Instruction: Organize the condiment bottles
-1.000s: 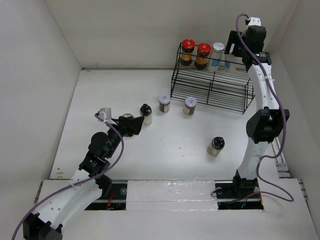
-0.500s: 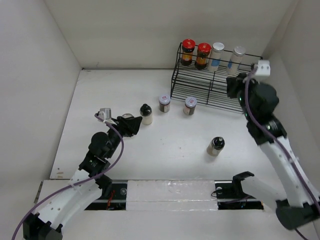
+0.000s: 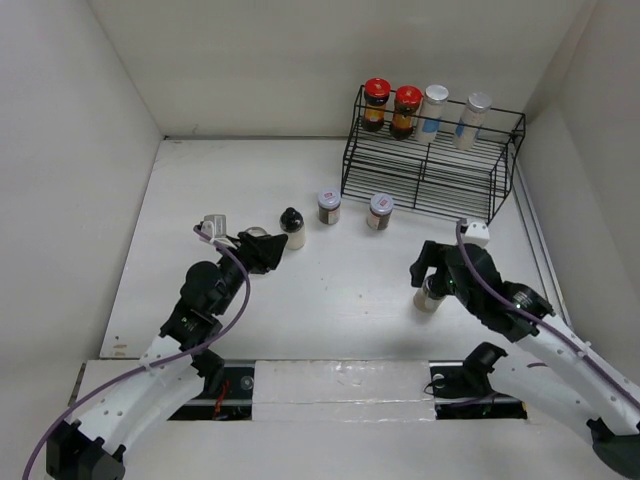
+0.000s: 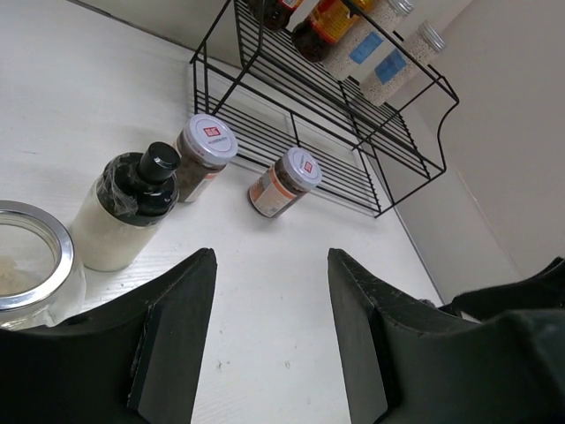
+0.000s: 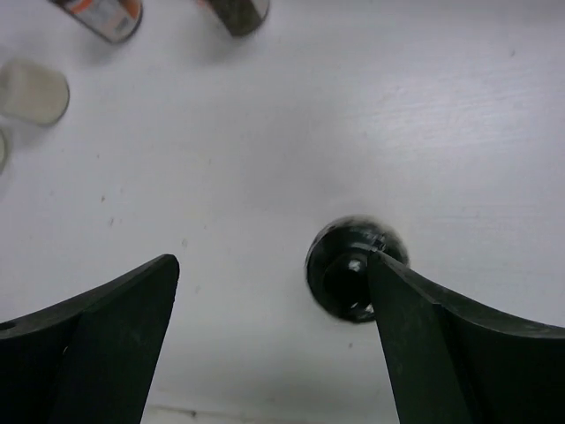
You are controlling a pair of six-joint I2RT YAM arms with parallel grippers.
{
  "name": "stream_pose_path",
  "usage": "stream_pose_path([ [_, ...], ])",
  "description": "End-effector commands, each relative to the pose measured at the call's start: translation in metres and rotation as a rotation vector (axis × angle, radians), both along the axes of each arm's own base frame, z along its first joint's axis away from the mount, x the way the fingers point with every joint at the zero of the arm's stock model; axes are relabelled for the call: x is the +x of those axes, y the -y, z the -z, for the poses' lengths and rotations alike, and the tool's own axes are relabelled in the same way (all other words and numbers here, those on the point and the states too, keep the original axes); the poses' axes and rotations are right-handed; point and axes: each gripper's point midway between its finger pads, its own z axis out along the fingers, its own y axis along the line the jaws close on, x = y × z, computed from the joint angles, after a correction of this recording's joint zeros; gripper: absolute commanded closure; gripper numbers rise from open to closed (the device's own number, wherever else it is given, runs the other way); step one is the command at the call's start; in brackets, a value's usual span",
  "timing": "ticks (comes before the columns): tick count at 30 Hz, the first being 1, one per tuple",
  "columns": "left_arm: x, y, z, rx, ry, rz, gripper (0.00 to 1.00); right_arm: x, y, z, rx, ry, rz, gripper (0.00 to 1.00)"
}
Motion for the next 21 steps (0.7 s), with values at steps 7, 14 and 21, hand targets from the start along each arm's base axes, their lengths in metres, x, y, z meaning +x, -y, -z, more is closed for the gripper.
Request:
stream_pose_path([
  [7,-0.005,0.000,-0.029,-0.051,0.077,0.008,0.50,-0.042,-0.004,0.051,-0.029,-0.215,0.136,0.25],
  [14,-0.005,0.006,-0.021,-0.040,0.062,0.039,0.50,-0.032,-0.001,0.063,-0.100,-0.204,0.169,0.41],
  [21,-0.006,0.005,-0.024,-0.046,0.072,0.039,0.50,-0.022,-0.012,0.063,-0.139,-0.200,0.135,0.60],
])
